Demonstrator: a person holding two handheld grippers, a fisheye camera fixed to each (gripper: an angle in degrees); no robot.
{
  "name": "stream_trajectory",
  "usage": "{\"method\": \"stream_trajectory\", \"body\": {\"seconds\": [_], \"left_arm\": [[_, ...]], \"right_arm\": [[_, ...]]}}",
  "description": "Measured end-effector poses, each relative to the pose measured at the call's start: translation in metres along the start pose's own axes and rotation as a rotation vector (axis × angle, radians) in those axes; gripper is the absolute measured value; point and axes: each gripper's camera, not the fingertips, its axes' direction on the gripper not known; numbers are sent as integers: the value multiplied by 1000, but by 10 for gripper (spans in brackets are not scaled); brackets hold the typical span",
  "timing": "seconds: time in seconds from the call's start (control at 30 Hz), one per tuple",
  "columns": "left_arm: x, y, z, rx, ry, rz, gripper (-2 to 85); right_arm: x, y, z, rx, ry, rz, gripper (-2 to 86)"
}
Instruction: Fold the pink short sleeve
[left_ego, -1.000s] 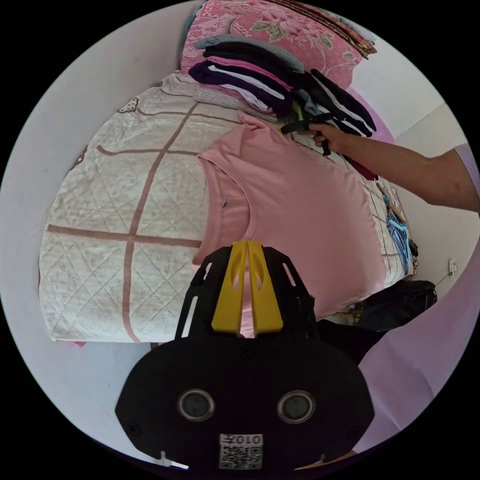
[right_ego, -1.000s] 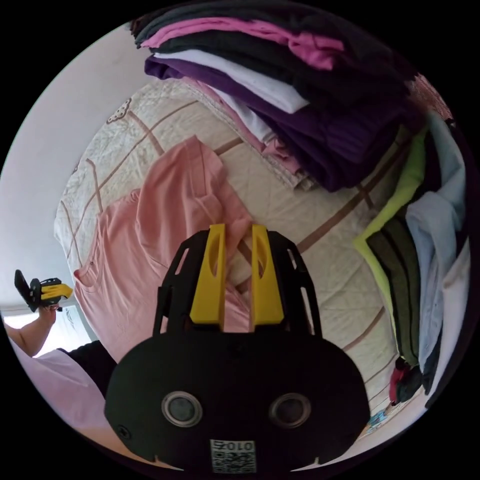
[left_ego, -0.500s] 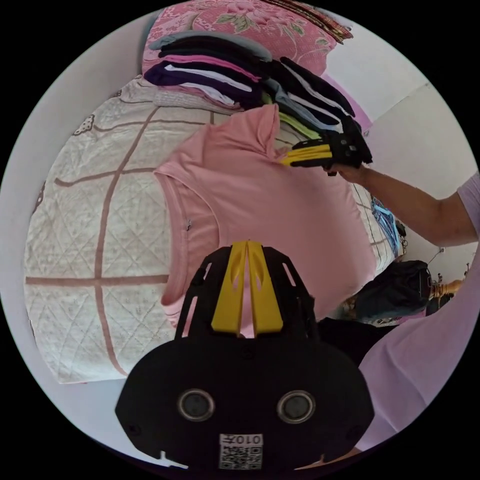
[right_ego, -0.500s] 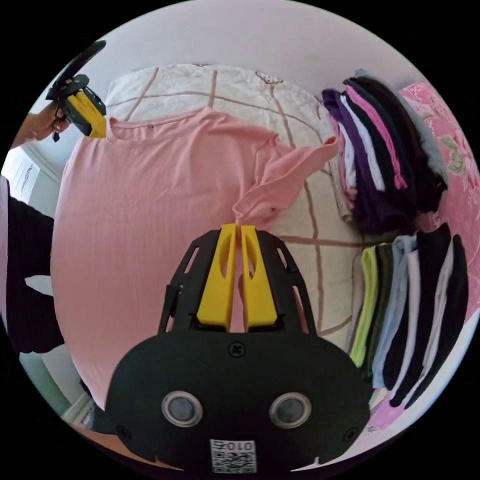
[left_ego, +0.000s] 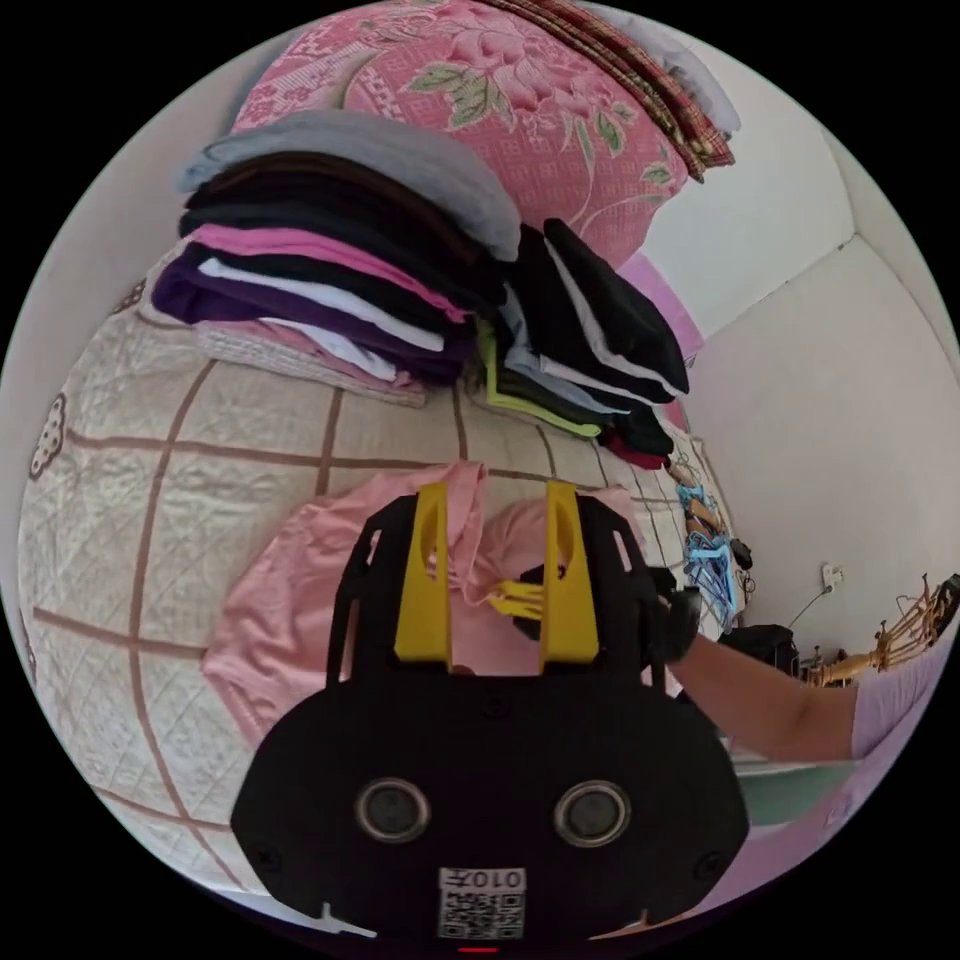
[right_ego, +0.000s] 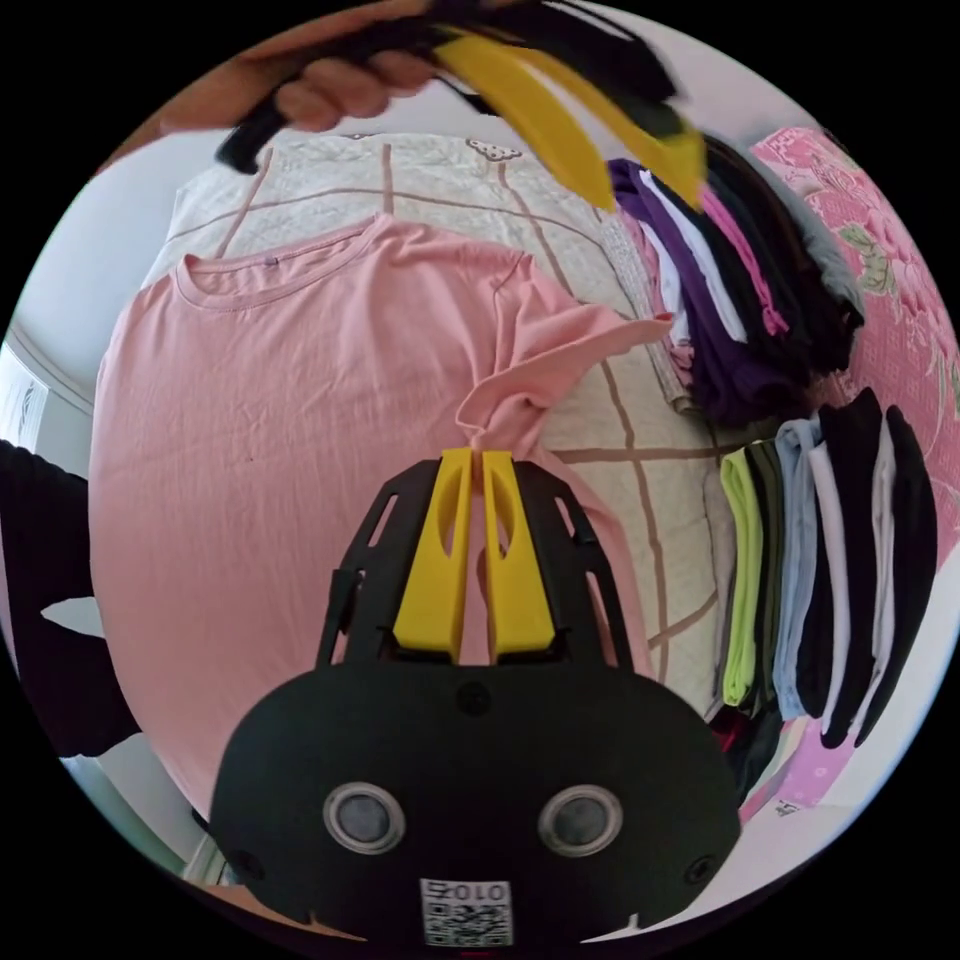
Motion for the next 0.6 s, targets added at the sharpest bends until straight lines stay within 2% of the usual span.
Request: {"method": "stream_trajectory", "body": {"seconds": [0.1,0.17,0.23,0.3,0.4,0.6], "left_arm": [[17,-28,32,-71,-35,-27,100],[25,-42,61,-162,-171,-16,86],[25,-46,80,-244,-234,-6,65],[22,-47,81,-245,-267,-9,38],[12,-40,47,-79,-243,-71,10],[-15,6,-31,253,101,-143,0]], "right_arm": [[-12,3,4,-12,51,-21,38],[-14,6,4,-3,59,8,38],[-12,10,4,11,43,40,37],[-9,15,4,15,31,67,37],[-3,23,2,41,34,103,38],[55,48,-23,229,-56,315,38]]}}
